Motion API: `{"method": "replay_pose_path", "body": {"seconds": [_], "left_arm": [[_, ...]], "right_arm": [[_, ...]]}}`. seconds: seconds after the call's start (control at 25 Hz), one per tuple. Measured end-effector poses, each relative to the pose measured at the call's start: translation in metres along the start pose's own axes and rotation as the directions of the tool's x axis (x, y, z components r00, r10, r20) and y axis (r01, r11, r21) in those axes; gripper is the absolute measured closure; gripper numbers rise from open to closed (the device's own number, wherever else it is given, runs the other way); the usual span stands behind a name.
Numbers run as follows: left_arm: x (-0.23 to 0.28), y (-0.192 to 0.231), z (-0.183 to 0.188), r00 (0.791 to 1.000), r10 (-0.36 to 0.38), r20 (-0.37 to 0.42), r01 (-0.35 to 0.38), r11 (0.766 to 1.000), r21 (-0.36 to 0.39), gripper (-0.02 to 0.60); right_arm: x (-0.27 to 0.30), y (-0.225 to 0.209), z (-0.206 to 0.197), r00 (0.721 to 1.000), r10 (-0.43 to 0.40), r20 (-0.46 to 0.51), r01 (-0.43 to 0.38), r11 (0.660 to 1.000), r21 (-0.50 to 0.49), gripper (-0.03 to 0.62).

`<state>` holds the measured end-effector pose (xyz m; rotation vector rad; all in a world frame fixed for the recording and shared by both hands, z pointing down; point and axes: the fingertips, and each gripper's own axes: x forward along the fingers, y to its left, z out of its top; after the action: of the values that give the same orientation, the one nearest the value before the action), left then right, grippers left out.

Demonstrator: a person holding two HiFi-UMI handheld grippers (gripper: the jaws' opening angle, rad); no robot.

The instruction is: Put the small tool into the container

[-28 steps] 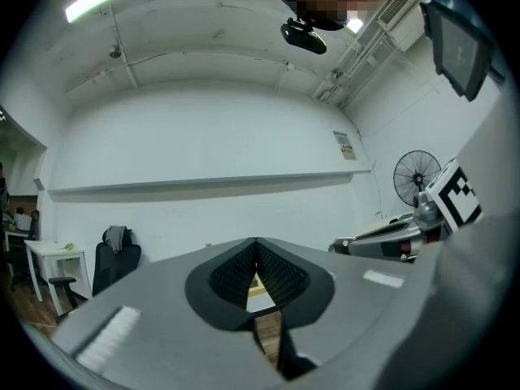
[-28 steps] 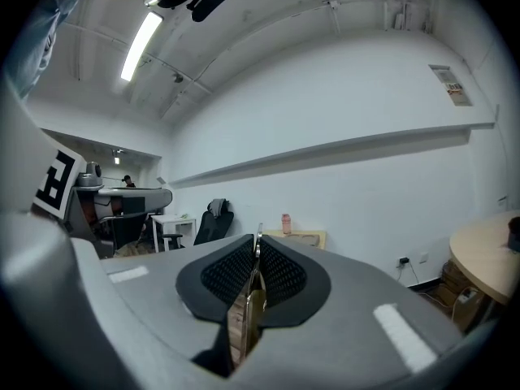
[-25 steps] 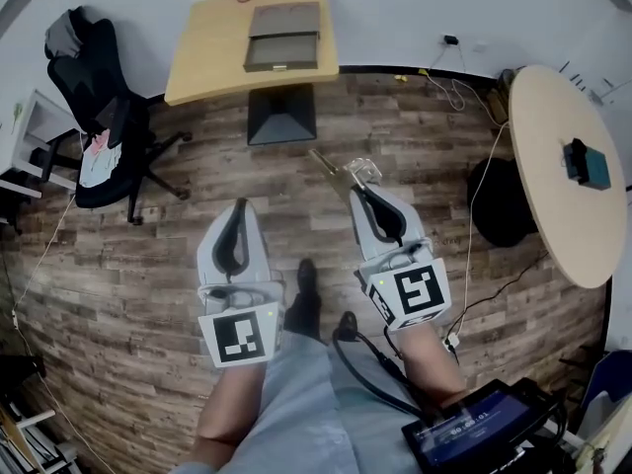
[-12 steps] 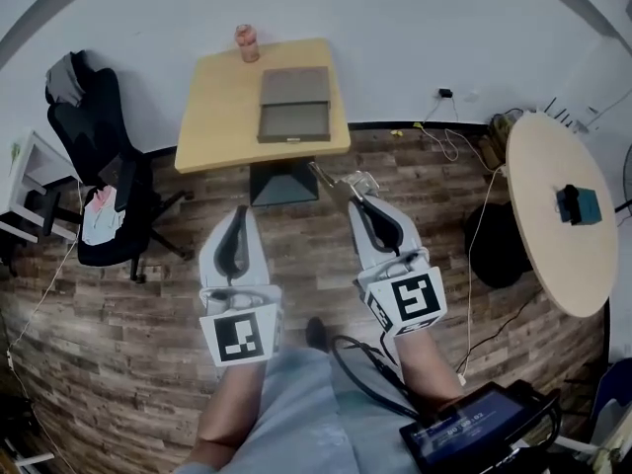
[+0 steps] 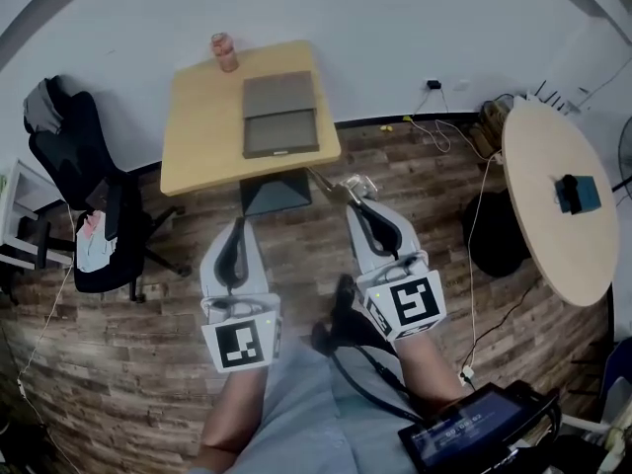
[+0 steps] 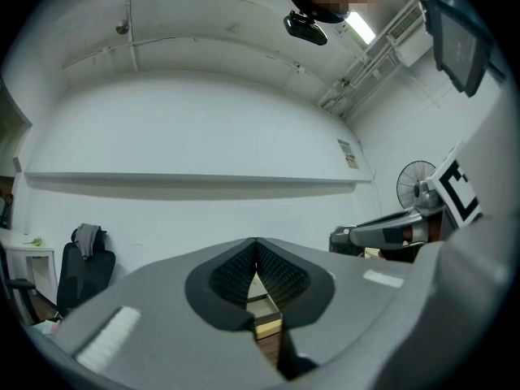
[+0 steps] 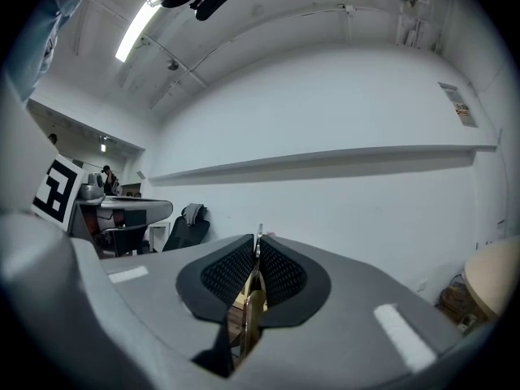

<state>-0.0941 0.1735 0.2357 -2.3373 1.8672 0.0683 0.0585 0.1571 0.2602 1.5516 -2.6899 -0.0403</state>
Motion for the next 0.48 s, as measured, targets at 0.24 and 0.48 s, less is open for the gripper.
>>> {"method": "replay_pose_path", "body": {"seconds": [0.24,0.48], "left_arm": [[0.073,0.004,-0.035,0.998,-0.015,-0.063,0.017,1.000,0.019,0.572],[0.149,0.012,-0.057,0.995,0.002,-0.105,0.002,0.999,0.038,0.572]], "right_arm": [[0.058,-0.046,-0.030,0.999,-0.008,-0.045,0.010,0.999,0.045,0.568],[0.122,-0.091,-0.050,0.997,0.018,-0.077,-0.012,0.997,0.080,0.568]]}}
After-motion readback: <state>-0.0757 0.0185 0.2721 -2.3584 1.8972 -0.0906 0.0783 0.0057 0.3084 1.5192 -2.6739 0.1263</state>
